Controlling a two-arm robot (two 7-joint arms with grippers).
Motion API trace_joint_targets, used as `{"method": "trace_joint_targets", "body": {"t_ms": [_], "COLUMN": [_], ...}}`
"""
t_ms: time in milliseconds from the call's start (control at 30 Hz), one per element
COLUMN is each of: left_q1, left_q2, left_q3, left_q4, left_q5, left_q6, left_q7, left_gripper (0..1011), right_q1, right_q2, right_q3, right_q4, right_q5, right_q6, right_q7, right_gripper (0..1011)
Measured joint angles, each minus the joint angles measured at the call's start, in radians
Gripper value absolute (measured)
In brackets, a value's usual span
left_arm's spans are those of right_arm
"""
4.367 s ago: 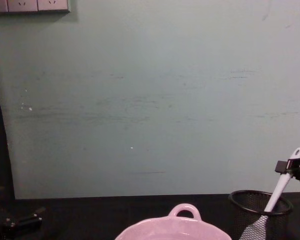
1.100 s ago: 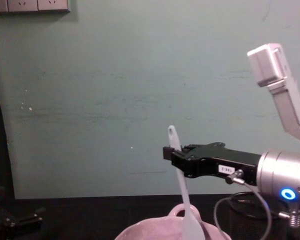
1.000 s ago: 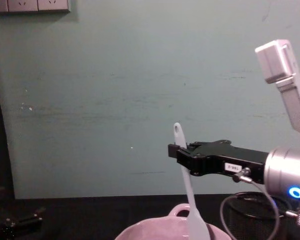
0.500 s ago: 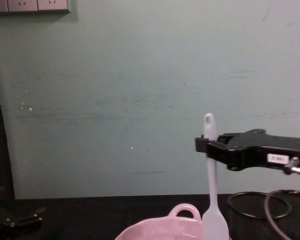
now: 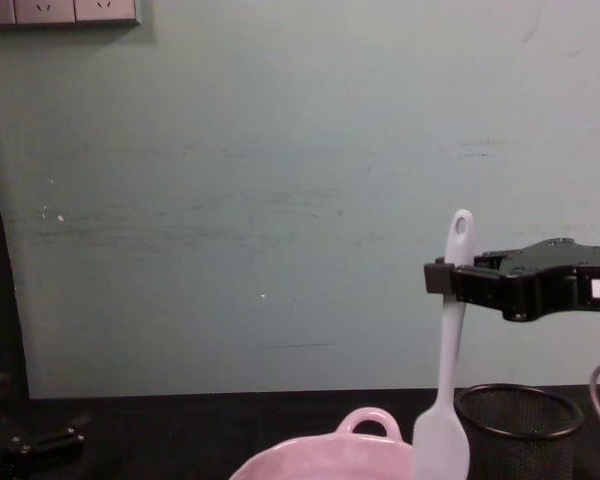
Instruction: Use the one hand to pick up the spoon and stir the clear water in the bowl.
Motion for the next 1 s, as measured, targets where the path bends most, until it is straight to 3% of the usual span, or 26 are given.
{"method": "trace_joint_targets", "body": {"t_ms": [267, 533, 733, 1000], "left_q1": [0.000, 0.000, 0.000, 0.000], "left_q2": [0.000, 0.000, 0.000, 0.000], "left_q3": [0.000, 0.000, 0.000, 0.000], "left_q4": [0.000, 0.000, 0.000, 0.000], "left_q5": [0.000, 0.000, 0.000, 0.000], "left_q6": [0.000, 0.000, 0.000, 0.000], "left_q7": [0.000, 0.000, 0.000, 0.000], "left_gripper": [1011, 1011, 1011, 1011], "right_q1": [0.020, 0.058, 0.085, 0.094], "right_q2": [-0.056, -0.119, -0.159, -0.172], "right_q3": [-0.018, -0.063, -0.102, -0.107], "right_q4": [0.033, 0.114, 0.185, 0.226], "right_q5": [0.032, 0.025, -0.012, -0.082], "right_q6": [-0.044, -0.089, -0.129, -0.172], "right_q7": [-0.007, -0.012, -0.006, -0.031], "right_gripper": [129, 129, 129, 129]}}
